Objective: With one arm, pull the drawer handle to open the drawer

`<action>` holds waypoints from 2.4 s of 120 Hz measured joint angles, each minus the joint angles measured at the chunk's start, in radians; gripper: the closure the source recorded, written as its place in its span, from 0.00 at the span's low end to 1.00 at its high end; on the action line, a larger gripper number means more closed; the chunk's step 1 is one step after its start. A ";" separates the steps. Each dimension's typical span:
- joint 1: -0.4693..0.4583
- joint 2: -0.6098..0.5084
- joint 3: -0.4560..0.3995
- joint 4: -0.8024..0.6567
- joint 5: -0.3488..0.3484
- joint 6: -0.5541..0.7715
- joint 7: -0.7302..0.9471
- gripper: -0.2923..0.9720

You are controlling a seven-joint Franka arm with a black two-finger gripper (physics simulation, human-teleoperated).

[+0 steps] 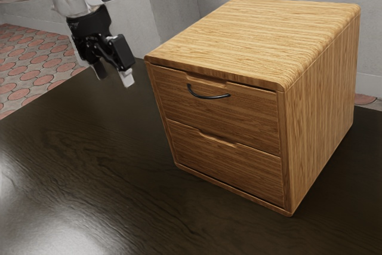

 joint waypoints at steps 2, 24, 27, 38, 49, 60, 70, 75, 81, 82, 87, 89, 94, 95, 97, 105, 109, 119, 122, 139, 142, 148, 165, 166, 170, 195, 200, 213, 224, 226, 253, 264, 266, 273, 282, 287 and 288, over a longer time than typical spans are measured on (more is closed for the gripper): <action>0.000 -0.005 -0.002 0.000 -0.001 -0.002 -0.017 0.23; -0.044 -0.019 -0.009 0.001 -0.002 -0.028 -0.306 0.23; -0.054 -0.019 -0.010 0.001 -0.002 -0.029 -0.349 0.23; -0.082 -0.020 -0.011 0.001 -0.003 -0.032 -0.490 0.23; -0.085 -0.020 -0.013 0.000 -0.005 -0.031 -0.610 0.23; -0.086 -0.033 -0.012 -0.041 -0.013 0.006 -0.713 0.23; -0.098 -0.086 -0.009 -0.134 -0.017 0.073 -0.796 0.23; -0.104 -0.106 -0.009 -0.173 -0.019 0.113 -0.833 0.23; -0.111 -0.118 -0.009 -0.208 -0.021 0.151 -0.875 0.24; -0.113 -0.119 -0.009 -0.213 -0.021 0.157 -0.882 0.24; -0.122 -0.122 -0.008 -0.234 -0.021 0.184 -0.914 0.24; -0.126 -0.124 -0.008 -0.240 -0.021 0.196 -0.926 0.24; -0.139 -0.129 -0.008 -0.253 -0.021 0.225 -0.955 0.24; -0.142 -0.130 -0.008 -0.255 -0.021 0.231 -0.961 0.24; -0.148 -0.132 -0.008 -0.260 -0.021 0.242 -0.972 0.24; -0.173 -0.146 -0.008 -0.285 -0.021 0.285 -1.014 0.24; -0.185 -0.163 -0.008 -0.320 -0.021 0.314 -1.033 0.24; -0.199 -0.192 -0.007 -0.389 -0.021 0.387 -1.080 0.23; -0.199 -0.197 -0.007 -0.400 -0.021 0.407 -1.093 0.23; -0.195 -0.219 -0.007 -0.456 -0.025 0.508 -1.157 0.23; -0.195 -0.221 -0.008 -0.466 -0.026 0.523 -1.167 0.23; -0.203 -0.228 -0.009 -0.486 -0.028 0.553 -1.186 0.23; -0.212 -0.251 -0.010 -0.532 -0.030 0.614 -1.237 0.23; -0.213 -0.253 -0.010 -0.534 -0.030 0.617 -1.240 0.23; -0.213 -0.260 -0.011 -0.544 -0.030 0.628 -1.251 0.23; -0.237 -0.280 -0.013 -0.615 -0.031 0.701 -1.315 0.23; -0.236 -0.282 -0.012 -0.621 -0.031 0.711 -1.326 0.23; -0.233 -0.284 -0.008 -0.633 -0.031 0.729 -1.351 0.23; -0.235 -0.290 -0.007 -0.648 -0.031 0.744 -1.369 0.23; -0.234 -0.290 -0.007 -0.650 -0.031 0.746 -1.372 0.23; -0.227 -0.268 -0.006 -0.652 -0.031 0.770 -1.405 0.23; -0.232 -0.258 -0.006 -0.650 -0.031 0.777 -1.415 0.23; -0.232 -0.258 -0.006 -0.650 -0.031 0.778 -1.416 0.23; -0.233 -0.255 -0.006 -0.650 -0.032 0.780 -1.421 0.25; -0.234 -0.252 -0.006 -0.649 -0.031 0.780 -1.427 0.30; -0.234 -0.252 -0.007 -0.649 -0.030 0.780 -1.432 0.33; -0.233 -0.252 -0.007 -0.649 -0.029 0.779 -1.433 0.34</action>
